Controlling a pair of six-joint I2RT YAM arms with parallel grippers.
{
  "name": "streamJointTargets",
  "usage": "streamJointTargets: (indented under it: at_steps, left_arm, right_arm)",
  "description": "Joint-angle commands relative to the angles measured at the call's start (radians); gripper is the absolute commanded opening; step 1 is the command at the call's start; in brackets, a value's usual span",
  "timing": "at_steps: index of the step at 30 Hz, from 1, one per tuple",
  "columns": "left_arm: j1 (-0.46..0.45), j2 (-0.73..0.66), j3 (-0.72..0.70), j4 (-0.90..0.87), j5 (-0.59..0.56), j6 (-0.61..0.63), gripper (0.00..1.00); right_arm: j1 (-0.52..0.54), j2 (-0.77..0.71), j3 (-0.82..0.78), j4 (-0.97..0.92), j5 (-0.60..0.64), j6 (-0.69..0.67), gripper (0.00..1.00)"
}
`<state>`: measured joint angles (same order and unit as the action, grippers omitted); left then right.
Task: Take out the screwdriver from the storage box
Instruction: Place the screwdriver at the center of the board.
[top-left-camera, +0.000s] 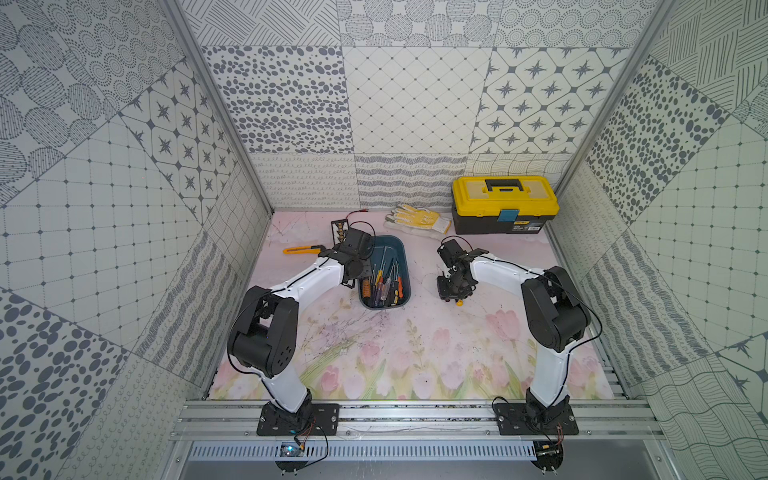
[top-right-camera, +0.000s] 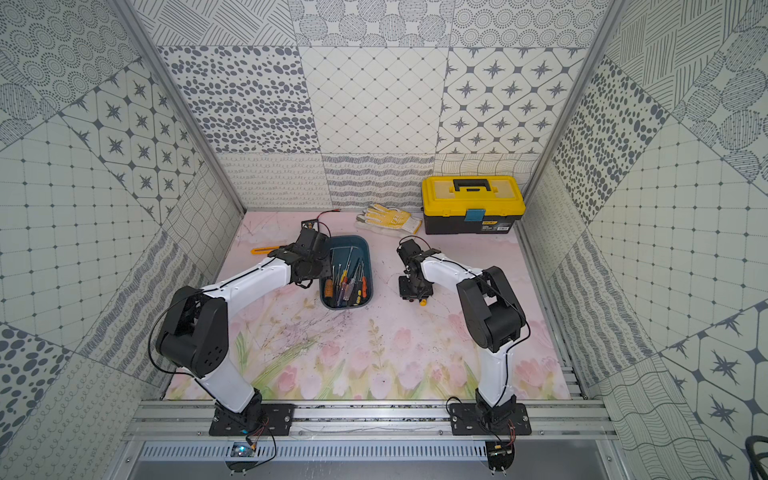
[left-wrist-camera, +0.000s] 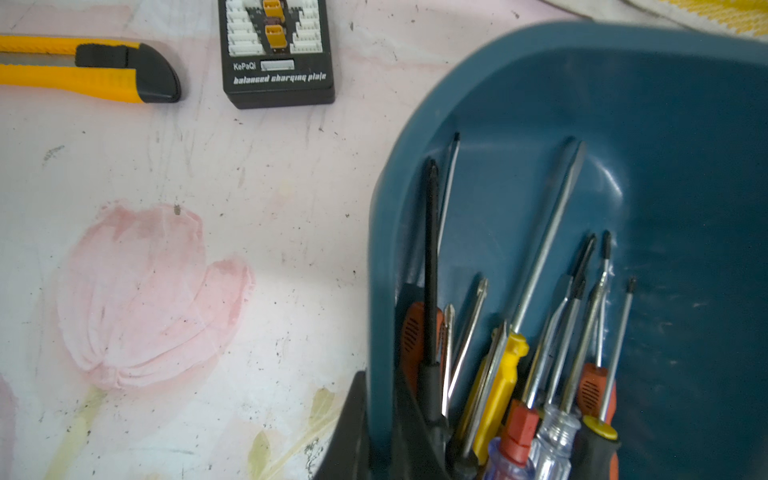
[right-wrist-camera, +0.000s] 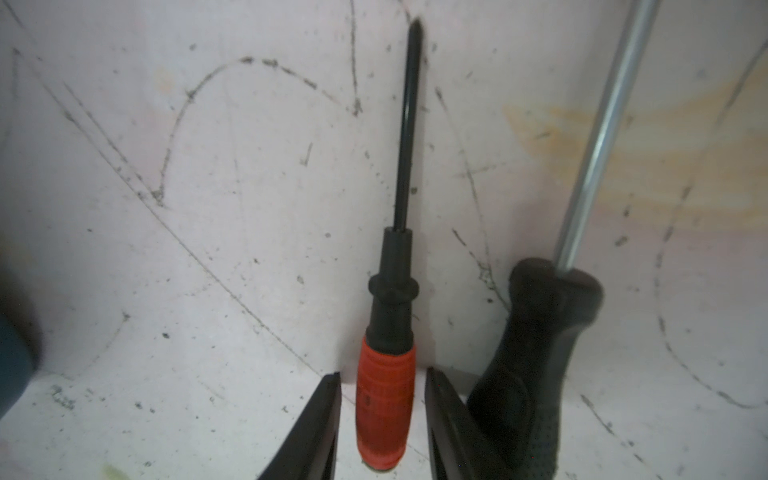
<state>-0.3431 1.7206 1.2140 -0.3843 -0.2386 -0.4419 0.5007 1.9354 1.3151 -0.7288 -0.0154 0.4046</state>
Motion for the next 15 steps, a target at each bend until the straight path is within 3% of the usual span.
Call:
streamJointTargets:
  at_steps: [1,15]
  left_arm:
    - [0.002,-0.015,0.01,0.065,-0.037,0.014,0.0]
    - [0.001,-0.034,-0.008,0.083,-0.018,0.006,0.0]
  right_arm:
    - [0.004,-0.011,0.013,0.008,0.01,0.011,0.41]
    - [0.004,-0.115,0.044,0.014,0.048,-0.003,0.49]
